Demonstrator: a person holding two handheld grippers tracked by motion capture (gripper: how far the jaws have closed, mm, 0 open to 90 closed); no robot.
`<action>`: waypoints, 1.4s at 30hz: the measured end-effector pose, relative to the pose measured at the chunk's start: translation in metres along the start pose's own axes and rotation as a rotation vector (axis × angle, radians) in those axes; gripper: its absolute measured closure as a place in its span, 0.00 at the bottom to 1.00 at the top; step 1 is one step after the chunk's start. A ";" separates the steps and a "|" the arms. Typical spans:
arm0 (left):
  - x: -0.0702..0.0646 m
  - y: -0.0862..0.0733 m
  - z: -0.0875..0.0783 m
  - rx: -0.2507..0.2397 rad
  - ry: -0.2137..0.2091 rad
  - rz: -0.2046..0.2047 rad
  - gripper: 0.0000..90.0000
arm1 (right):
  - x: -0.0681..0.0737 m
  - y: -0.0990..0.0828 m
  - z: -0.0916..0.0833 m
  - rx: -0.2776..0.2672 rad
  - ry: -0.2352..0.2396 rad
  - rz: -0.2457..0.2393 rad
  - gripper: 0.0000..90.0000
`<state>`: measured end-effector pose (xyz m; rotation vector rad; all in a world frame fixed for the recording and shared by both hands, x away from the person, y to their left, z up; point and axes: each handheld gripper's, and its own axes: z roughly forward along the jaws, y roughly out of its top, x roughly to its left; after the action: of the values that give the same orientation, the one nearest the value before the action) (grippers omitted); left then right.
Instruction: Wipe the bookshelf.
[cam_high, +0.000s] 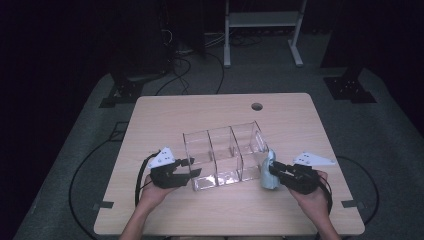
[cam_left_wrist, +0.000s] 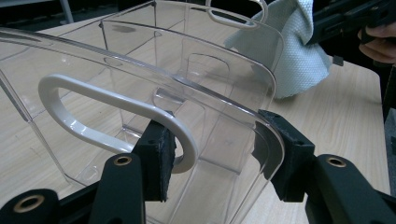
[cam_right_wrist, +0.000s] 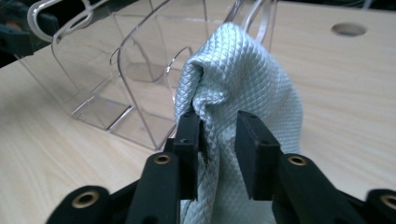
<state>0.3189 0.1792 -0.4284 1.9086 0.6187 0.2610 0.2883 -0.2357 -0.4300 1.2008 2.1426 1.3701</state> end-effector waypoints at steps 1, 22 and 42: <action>0.000 0.000 0.000 0.000 0.001 0.000 0.54 | 0.001 0.001 -0.001 -0.009 -0.008 -0.003 0.74; -0.004 0.000 0.006 -0.018 0.024 -0.018 0.54 | -0.017 -0.010 0.031 0.116 -0.002 0.043 0.95; -0.008 -0.001 0.007 -0.013 0.019 -0.010 0.54 | -0.026 -0.019 0.051 0.173 -0.001 0.101 0.96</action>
<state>0.3152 0.1704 -0.4314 1.8918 0.6371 0.2769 0.3281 -0.2304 -0.4752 1.3918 2.2668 1.2432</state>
